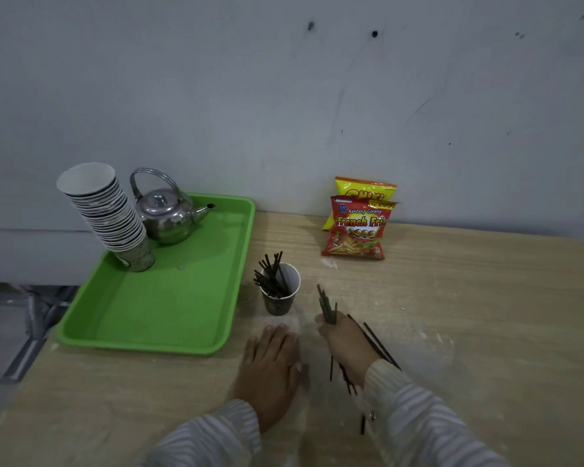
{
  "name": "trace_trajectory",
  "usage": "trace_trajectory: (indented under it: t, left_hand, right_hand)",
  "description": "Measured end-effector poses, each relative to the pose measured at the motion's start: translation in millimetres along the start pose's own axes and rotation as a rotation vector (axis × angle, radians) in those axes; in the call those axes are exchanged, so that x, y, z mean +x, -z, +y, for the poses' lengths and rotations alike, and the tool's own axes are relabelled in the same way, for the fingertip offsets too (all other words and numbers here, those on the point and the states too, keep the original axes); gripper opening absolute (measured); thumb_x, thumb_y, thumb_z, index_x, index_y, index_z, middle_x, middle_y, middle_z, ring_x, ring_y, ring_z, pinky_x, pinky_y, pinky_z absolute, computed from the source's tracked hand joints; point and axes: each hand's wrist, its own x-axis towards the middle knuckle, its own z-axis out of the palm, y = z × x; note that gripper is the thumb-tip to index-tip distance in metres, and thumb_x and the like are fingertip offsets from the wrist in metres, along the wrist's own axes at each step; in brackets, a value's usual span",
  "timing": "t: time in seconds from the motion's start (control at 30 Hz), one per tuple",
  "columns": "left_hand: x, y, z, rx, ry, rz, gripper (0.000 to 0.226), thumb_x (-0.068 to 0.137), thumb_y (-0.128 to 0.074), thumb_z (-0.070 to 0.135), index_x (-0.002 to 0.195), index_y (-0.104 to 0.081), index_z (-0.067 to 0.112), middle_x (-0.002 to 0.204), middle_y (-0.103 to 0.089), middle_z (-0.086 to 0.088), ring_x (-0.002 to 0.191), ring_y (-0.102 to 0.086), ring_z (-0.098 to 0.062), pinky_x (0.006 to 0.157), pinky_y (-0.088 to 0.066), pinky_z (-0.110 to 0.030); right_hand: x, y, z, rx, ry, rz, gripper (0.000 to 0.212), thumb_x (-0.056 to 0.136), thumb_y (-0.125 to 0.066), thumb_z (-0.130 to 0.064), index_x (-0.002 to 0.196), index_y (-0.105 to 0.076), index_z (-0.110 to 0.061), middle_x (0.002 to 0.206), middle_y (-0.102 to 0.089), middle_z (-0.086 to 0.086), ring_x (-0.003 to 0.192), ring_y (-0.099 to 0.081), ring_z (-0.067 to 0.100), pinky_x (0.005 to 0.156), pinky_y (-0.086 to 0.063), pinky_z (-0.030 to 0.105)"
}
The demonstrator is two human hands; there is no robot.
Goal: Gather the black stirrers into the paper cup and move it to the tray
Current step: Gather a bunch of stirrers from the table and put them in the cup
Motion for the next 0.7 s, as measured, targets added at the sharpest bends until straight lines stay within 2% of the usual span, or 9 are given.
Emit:
trace_trajectory:
  t: [0.07,0.13,0.23,0.3,0.33,0.4,0.47,0.57,0.7]
  left_hand:
    - [8,3,6,-0.157,0.036,0.014,0.05,0.098,-0.03,0.035,0.146,-0.025,0.022,0.158,-0.019,0.001,0.145,-0.009,-0.019,0.117,-0.008,-0.037]
    - [16,9,17,-0.376,0.08,0.079,0.046,0.1,-0.031,0.029,0.144,-0.03,0.016,0.156,-0.025,-0.004,0.144,-0.015,-0.02,0.117,-0.01,-0.033]
    - [27,30,40,-0.976,0.281,0.107,0.038,0.101,-0.033,0.027,0.128,-0.053,0.009,0.139,-0.051,-0.013,0.132,-0.041,-0.024,0.115,-0.027,-0.039]
    - [32,43,54,-1.44,0.501,0.061,0.039,0.099,-0.035,0.03,0.096,-0.07,0.012,0.107,-0.07,-0.014,0.108,-0.063,-0.028,0.094,-0.048,-0.042]
    - [35,48,60,-1.666,0.591,0.055,0.045,0.099,-0.036,0.032,0.084,-0.072,0.01,0.093,-0.073,-0.017,0.094,-0.068,-0.029,0.082,-0.052,-0.039]
    - [38,50,70,-1.956,0.683,0.055,0.05,0.099,-0.036,0.035,0.079,-0.071,0.005,0.089,-0.073,-0.024,0.085,-0.07,-0.032,0.078,-0.052,-0.039]
    - [38,50,77,-1.998,0.772,0.079,0.045,0.098,-0.038,0.036,0.08,-0.065,0.004,0.097,-0.07,-0.027,0.091,-0.068,-0.034,0.085,-0.052,-0.041]
    - [36,49,75,-1.975,0.827,0.107,0.042,0.097,-0.04,0.036,0.076,-0.061,0.006,0.093,-0.068,-0.024,0.086,-0.067,-0.03,0.079,-0.05,-0.039]
    - [29,42,65,-1.903,0.815,0.108,0.045,0.097,-0.037,0.036,0.114,-0.062,0.004,0.112,-0.068,-0.022,0.103,-0.064,-0.032,0.097,-0.046,-0.043]
  right_hand:
    - [1,2,-7,0.282,-0.046,0.031,0.009,0.092,-0.049,-0.02,0.085,-0.055,-0.018,0.064,-0.049,-0.002,0.053,-0.044,0.012,0.051,-0.038,0.025]
    - [2,4,-15,0.577,-0.076,0.05,0.013,0.094,-0.049,-0.016,0.081,-0.054,-0.013,0.051,-0.047,-0.004,0.046,-0.045,0.012,0.046,-0.041,0.026]
    - [-1,9,-31,0.934,-0.066,0.056,0.019,0.096,-0.048,-0.013,0.078,-0.054,-0.012,0.048,-0.05,-0.002,0.044,-0.052,0.015,0.043,-0.046,0.027]
    - [-5,10,-39,1.049,-0.01,0.061,0.022,0.097,-0.046,-0.015,0.076,-0.053,-0.013,0.048,-0.052,-0.002,0.042,-0.052,0.013,0.043,-0.047,0.026]
    - [-8,8,-42,1.086,0.01,0.068,0.023,0.097,-0.045,-0.015,0.075,-0.052,-0.013,0.048,-0.052,-0.002,0.041,-0.051,0.012,0.042,-0.047,0.026]
    - [-15,-1,-44,1.144,0.026,0.089,0.022,0.097,-0.045,-0.014,0.075,-0.051,-0.013,0.05,-0.048,-0.001,0.04,-0.047,0.013,0.04,-0.046,0.027]
    - [-23,-14,-41,1.18,0.026,0.092,0.024,0.096,-0.047,-0.014,0.072,-0.05,-0.011,0.052,-0.043,0.002,0.041,-0.043,0.015,0.046,-0.045,0.029]
    - [-34,-26,-33,1.062,0.011,0.079,0.035,0.096,-0.047,-0.022,0.063,-0.049,-0.009,0.055,-0.045,0.009,0.05,-0.049,0.021,0.061,-0.047,0.036]
    - [-39,-28,-31,0.671,-0.033,0.119,0.028,0.095,-0.048,-0.032,0.094,-0.059,-0.006,0.084,-0.069,0.014,0.077,-0.068,0.025,0.065,-0.053,0.032]
